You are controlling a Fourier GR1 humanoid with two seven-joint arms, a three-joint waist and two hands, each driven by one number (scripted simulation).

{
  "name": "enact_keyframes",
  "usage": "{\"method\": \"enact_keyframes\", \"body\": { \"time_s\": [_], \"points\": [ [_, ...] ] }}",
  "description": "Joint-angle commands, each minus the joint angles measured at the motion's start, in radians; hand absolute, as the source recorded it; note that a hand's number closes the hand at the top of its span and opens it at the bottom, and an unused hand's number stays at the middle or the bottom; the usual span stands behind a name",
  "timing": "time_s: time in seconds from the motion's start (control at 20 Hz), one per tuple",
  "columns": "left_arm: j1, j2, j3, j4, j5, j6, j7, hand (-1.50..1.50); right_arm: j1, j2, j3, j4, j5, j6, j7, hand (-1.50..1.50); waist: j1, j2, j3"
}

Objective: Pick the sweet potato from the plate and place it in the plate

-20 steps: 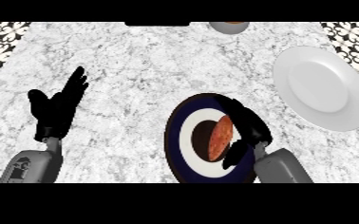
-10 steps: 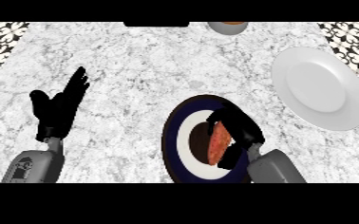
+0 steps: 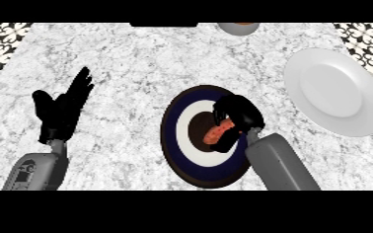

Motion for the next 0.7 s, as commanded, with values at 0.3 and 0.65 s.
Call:
{"method": "enact_keyframes", "body": {
  "time_s": [0.3,0.65],
  "points": [
    [0.049,0.009,0.013,-0.036,0.005,-0.020,-0.002,0.00,-0.027,-0.024,-0.016,-0.159,0.221,-0.345,0.089,1.50,-0.012,-0.006,0.003],
    [0.036,0.005,0.011,-0.058,-0.010,0.004,0.049,0.00,-0.033,-0.104,-0.128,-0.300,0.372,-0.505,0.227,1.50,-0.016,-0.003,0.003]
  ]
}}
